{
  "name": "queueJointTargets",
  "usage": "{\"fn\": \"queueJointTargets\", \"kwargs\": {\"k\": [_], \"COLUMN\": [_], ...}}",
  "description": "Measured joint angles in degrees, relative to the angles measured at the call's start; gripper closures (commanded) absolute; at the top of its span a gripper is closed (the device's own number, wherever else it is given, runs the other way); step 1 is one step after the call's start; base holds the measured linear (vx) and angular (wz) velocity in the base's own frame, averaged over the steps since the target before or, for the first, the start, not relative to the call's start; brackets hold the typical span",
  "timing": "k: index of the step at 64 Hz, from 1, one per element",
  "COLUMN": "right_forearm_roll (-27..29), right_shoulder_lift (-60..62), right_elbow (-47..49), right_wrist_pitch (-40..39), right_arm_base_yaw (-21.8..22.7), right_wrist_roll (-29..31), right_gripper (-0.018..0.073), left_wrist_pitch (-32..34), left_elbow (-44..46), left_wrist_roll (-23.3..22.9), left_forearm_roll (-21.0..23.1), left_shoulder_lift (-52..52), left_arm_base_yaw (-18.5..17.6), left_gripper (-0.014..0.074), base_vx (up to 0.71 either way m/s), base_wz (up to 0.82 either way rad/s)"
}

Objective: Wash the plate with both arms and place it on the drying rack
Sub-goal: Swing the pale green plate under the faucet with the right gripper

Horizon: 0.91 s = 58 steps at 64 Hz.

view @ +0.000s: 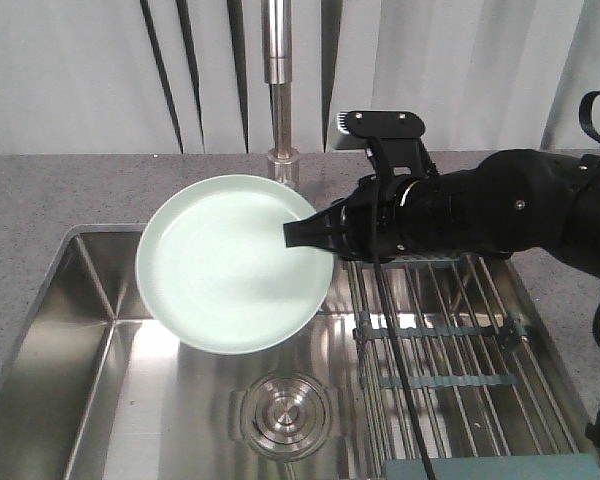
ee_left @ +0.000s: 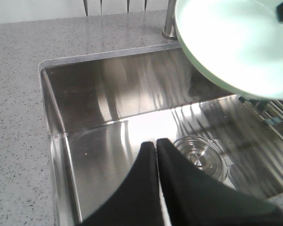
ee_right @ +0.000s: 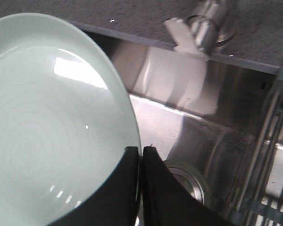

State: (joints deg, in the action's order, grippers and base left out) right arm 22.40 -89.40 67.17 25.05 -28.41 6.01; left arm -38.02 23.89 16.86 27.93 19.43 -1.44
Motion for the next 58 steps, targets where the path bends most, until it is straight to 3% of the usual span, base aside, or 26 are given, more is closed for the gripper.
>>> {"fn": "queueJointTargets", "kwargs": {"k": [8, 15, 22, 27, 36, 41, 49, 58], "right_forearm_roll": [-1.4, -4.5, -7.3, -7.5, -7.2, -7.0, -8.3, -13.2], "right_shoulder_lift": [-0.6, 1.5, 5.2, 8.3, 9.6, 7.9, 3.9, 0.9], "right_elbow": [0.0, 0.0, -0.2, -1.8, -6.7, -7.6, -6.2, -3.2], "right_wrist_pitch": [1.1, 6.7, 14.1, 16.1, 11.3, 5.5, -1.4, 1.1], "right_arm_base_yaw": [5.4, 8.6, 8.1, 4.6, -3.8, -5.9, -4.5, 1.6], "right_wrist_roll": [-0.4, -0.4, -0.4, -0.4, -3.4, -5.3, -6.8, -7.1], "right_gripper": [0.0561, 0.0561, 0.0561, 0.0561, 0.0561, 0.0561, 0.0561, 0.0561], "left_wrist_pitch": [0.0, 0.0, 0.0, 0.0, 0.0, 0.0, 0.0, 0.0], "left_elbow": [0.0, 0.0, 0.0, 0.0, 0.0, 0.0, 0.0, 0.0], "left_wrist_roll": [0.0, 0.0, 0.0, 0.0, 0.0, 0.0, 0.0, 0.0], "left_forearm_roll": [0.0, 0.0, 0.0, 0.0, 0.0, 0.0, 0.0, 0.0], "left_shoulder_lift": [0.0, 0.0, 0.0, 0.0, 0.0, 0.0, 0.0, 0.0], "left_arm_base_yaw": [0.0, 0.0, 0.0, 0.0, 0.0, 0.0, 0.0, 0.0], "left_gripper": [0.0604, 0.0604, 0.0604, 0.0604, 0.0604, 0.0604, 0.0604, 0.0604], "base_vx": [0.00, 0.00, 0.00, 0.00, 0.00, 0.00, 0.00, 0.00], "base_wz": [0.00, 0.00, 0.00, 0.00, 0.00, 0.00, 0.00, 0.00]}}
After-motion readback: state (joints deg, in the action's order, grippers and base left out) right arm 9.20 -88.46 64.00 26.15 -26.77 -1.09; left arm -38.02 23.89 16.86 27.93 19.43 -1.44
